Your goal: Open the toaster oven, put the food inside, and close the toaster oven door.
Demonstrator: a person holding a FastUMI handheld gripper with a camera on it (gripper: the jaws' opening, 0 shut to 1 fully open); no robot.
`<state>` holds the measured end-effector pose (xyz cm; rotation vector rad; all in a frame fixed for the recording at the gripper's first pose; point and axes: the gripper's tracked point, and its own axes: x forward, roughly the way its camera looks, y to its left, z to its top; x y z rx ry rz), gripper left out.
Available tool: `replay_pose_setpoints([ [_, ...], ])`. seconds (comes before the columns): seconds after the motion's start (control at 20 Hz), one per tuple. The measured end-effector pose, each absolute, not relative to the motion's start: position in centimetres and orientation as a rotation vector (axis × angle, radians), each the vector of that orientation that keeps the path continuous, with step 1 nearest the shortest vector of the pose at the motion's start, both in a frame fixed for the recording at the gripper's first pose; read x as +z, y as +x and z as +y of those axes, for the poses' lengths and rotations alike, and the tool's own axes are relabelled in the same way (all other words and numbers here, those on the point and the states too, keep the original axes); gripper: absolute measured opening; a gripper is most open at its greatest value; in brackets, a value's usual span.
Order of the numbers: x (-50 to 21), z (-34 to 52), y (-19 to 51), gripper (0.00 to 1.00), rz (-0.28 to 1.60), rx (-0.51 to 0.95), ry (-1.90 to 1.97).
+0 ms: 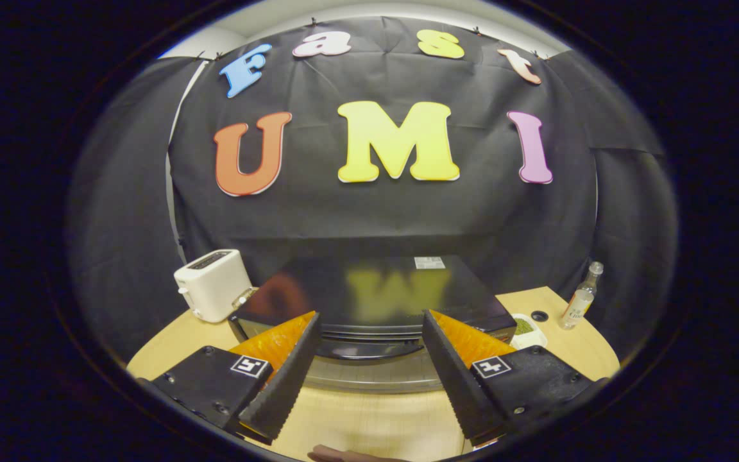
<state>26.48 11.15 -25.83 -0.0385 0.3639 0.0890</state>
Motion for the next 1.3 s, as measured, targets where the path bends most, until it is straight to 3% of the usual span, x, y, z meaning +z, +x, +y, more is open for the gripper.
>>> replay_pose_setpoints([
  [1.3,-27.2,11.4,22.2,1.0,0.381,0.125,-0.053],
])
